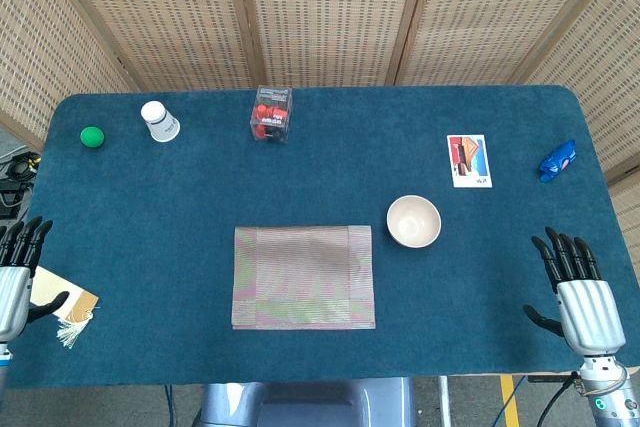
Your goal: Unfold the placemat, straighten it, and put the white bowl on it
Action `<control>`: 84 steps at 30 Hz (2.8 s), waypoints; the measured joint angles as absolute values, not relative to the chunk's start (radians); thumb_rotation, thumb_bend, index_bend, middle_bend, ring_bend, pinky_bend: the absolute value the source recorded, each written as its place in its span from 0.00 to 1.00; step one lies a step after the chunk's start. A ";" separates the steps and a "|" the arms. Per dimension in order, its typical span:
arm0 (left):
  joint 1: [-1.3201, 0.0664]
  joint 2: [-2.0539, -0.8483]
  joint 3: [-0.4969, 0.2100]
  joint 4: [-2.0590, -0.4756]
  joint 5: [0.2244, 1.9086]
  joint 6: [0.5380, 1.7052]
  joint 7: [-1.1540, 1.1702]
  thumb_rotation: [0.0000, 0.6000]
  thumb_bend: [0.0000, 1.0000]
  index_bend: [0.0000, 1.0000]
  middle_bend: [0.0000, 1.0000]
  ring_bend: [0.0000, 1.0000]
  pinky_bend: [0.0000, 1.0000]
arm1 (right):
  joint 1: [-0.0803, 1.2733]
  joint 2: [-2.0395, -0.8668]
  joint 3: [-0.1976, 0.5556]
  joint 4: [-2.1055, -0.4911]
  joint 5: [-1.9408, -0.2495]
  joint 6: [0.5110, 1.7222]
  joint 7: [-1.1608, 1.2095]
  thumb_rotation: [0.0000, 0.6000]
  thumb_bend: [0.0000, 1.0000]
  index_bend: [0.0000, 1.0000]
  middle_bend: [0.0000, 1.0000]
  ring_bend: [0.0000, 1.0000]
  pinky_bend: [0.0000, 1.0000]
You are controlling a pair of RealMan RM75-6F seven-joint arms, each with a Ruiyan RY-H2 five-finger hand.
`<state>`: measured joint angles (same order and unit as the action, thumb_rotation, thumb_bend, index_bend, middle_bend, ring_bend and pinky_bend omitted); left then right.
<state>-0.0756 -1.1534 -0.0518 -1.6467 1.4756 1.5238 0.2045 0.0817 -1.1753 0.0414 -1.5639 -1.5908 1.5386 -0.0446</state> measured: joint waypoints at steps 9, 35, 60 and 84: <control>-0.076 -1.143 -0.046 -1.658 1.468 1.510 0.213 1.00 0.01 0.00 0.00 0.00 0.00 | 0.082 -1.171 0.038 -1.574 -1.590 1.533 -0.055 1.00 0.09 0.00 0.00 0.00 0.00; -0.088 -1.142 -0.040 -1.679 1.480 1.490 0.240 1.00 0.01 0.00 0.00 0.00 0.00 | 0.121 -1.226 0.066 -1.536 -1.635 1.540 -0.020 1.00 0.09 0.32 0.05 0.00 0.00; -0.105 -1.154 -0.047 -1.671 1.472 1.469 0.239 1.00 0.01 0.00 0.00 0.00 0.00 | 0.376 -1.493 0.192 -1.431 -1.375 1.193 -0.292 1.00 0.34 0.45 0.13 0.00 0.04; -0.117 -1.166 -0.053 -1.659 1.440 1.443 0.237 1.00 0.01 0.00 0.00 0.00 0.00 | 0.468 -1.655 0.187 -1.250 -1.325 1.131 -0.274 1.00 0.38 0.53 0.18 0.00 0.08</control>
